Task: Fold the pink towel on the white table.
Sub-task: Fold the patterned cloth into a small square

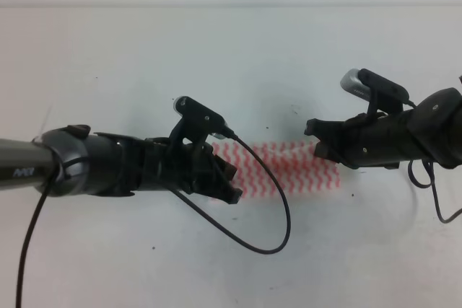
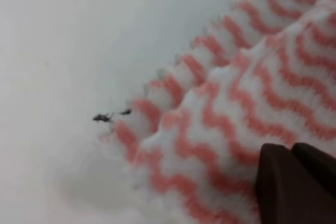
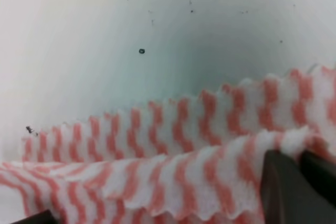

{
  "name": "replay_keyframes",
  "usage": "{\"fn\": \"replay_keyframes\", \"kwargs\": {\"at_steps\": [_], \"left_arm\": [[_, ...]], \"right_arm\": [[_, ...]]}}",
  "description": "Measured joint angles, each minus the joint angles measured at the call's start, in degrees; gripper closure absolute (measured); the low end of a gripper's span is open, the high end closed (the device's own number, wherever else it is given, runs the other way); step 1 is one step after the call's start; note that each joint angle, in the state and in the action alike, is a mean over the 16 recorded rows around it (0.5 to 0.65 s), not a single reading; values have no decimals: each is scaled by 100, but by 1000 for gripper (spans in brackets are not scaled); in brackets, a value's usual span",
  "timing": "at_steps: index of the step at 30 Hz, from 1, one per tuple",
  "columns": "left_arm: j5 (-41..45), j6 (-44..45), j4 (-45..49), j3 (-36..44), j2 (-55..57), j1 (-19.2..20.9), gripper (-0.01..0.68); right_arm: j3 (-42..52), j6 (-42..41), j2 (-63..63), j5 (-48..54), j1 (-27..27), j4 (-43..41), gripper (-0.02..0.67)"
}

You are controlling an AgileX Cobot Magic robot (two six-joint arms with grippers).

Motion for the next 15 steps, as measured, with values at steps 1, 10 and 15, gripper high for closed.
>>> {"fn": "replay_keyframes", "kwargs": {"at_steps": [1,10,15], "left_arm": [[-1,15,4,0,32,0,660],[3,35,215,2,173,0,660],[8,35,342,-1,189,0,660]], "right_arm": [[0,0,-5,-4,-1,5,646],[-1,0,5,-232,1,98,508],[-19,-3,-5,-534,-1,166,432]]}}
